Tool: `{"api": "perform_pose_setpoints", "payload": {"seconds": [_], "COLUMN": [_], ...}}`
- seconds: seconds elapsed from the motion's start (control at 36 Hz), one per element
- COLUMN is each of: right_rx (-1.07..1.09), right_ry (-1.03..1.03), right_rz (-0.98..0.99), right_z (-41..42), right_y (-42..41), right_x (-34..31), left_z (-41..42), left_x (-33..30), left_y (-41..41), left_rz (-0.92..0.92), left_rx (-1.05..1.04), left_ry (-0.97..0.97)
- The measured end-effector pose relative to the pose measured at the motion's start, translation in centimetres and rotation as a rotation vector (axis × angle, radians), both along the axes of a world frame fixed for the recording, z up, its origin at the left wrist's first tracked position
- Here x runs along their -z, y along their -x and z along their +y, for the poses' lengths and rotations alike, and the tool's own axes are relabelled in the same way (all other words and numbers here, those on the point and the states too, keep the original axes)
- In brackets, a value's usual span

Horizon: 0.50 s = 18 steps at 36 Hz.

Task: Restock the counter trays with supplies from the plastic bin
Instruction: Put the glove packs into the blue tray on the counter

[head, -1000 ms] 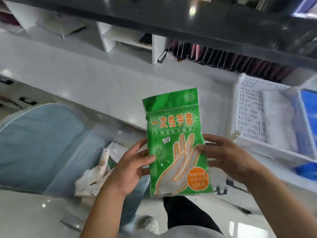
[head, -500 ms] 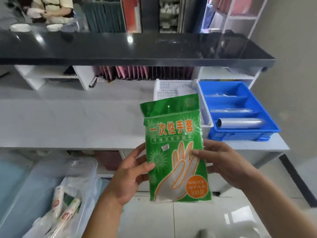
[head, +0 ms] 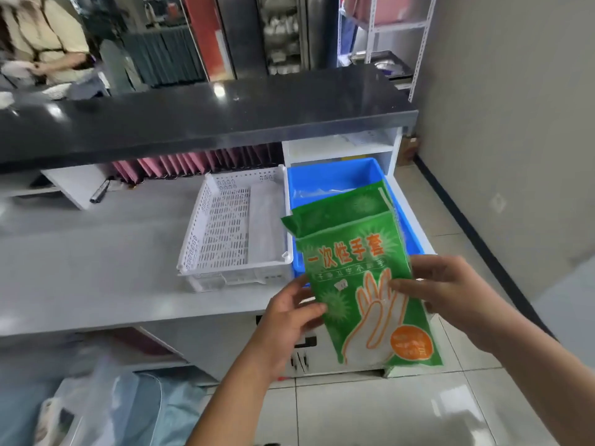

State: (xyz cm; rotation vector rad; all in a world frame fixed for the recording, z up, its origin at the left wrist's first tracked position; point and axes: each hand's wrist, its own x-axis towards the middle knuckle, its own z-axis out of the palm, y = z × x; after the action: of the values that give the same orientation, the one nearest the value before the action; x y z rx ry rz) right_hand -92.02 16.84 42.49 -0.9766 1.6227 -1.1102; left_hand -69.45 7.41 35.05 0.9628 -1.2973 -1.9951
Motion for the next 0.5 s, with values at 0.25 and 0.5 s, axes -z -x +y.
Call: {"api": "perform_pose_setpoints", "payload": {"seconds": [0.25,0.5], "right_rx": [-0.027,-0.094], "right_ry": [-0.033,-0.144], "right_rz": [0.514,0.964], "right_z": [-3.7,-12.3], "right_y": [5.4,6.6], "right_x": [-1.7,-5.6], "left_z": [-10.9,-23.3], "left_x": [-0.9,1.1], "left_y": [3.6,7.3], "left_rz": [-0.370,-0.814], "left_rx": [-0.290,-0.018], "left_ry": [0.261,0.354]}}
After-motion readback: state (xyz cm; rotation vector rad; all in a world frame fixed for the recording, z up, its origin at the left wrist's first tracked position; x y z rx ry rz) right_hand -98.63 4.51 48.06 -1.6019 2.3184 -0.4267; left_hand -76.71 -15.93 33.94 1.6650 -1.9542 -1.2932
